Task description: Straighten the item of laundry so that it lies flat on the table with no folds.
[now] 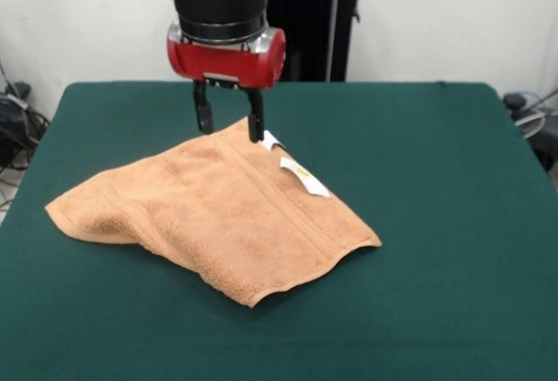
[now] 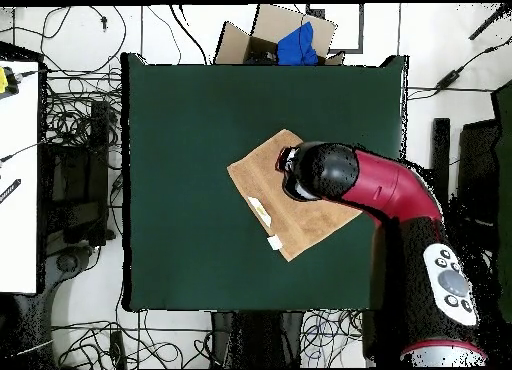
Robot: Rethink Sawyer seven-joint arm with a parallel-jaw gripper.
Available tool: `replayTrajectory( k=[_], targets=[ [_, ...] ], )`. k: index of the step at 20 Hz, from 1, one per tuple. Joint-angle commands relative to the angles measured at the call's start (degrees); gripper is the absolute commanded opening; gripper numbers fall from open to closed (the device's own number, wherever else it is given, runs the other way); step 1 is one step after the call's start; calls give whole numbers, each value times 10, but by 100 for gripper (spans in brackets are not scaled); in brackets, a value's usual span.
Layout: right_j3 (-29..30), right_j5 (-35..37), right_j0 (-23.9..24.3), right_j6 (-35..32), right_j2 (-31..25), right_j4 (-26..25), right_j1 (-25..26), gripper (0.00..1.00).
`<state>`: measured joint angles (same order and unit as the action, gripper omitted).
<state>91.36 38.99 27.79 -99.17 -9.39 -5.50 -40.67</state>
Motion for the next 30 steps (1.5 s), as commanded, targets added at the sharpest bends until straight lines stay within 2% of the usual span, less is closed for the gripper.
replayTrajectory(
  k=[1, 3, 9, 22, 30],
  targets=[
    [-8, 65, -4, -34, -11, 4, -3, 100],
    [-12, 71, -5, -33, -10, 3, -6, 100],
    [-55, 66, -8, -40, -11, 0, 29, 100],
    [-159, 35, -50, -168, 37, 39, 117, 100],
    [-223, 31, -80, -201, 72, 77, 175, 100]
  ],
)
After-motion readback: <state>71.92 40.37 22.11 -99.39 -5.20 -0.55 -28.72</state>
